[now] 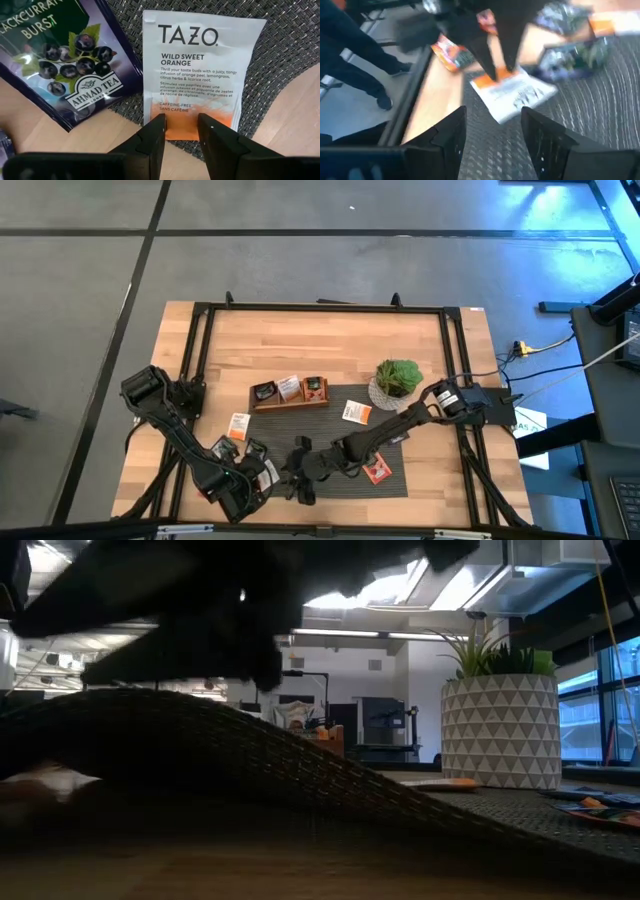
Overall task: Pick & Place Tea
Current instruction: Put the white tea bag to the middle section of the wooden organizer
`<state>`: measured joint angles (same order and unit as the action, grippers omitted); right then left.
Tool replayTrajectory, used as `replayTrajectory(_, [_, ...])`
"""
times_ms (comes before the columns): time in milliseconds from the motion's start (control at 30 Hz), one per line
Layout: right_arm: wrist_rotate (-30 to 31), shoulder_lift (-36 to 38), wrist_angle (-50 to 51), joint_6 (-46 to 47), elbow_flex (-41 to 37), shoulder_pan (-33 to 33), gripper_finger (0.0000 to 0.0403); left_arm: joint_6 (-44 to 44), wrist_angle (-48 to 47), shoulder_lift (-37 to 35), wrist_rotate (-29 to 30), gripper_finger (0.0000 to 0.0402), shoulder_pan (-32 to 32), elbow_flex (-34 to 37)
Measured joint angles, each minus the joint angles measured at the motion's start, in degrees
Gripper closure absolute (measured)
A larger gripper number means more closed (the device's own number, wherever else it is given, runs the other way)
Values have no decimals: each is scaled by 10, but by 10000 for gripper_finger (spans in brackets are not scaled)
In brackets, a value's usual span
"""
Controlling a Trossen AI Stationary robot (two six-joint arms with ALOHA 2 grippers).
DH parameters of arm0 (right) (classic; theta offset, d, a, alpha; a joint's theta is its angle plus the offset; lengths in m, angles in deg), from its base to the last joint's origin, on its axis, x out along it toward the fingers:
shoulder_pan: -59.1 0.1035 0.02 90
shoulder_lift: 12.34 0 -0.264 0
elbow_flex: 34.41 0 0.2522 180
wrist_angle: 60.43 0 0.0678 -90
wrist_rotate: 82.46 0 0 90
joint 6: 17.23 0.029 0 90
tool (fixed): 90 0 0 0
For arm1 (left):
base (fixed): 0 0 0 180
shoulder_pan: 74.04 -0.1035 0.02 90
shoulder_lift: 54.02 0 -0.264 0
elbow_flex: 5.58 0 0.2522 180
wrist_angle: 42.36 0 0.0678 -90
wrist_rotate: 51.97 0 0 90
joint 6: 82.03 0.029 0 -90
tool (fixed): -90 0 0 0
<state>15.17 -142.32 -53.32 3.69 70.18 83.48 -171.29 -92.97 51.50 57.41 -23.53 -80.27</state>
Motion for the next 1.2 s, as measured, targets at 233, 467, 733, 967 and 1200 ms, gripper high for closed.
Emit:
replayTrajectory(233, [-43, -54, -46, 47, 11, -17, 214, 0, 4, 0, 3, 288, 0, 0])
replayTrajectory(467, [-46, -64, -2, 104, 42, -31, 214, 11, 9, 0, 4, 288, 0, 0])
replayTrajectory(733, [-55, -67, 45, 165, 47, -47, 214, 24, 12, 1, 45, 288, 0, 2])
replayTrajectory(967, [-56, -67, 60, 179, 47, -48, 214, 30, 13, 12, 58, 288, -1, 0])
replayTrajectory(1200, [-72, -68, 50, 187, 46, -48, 222, 20, 18, 17, 61, 288, 0, 0])
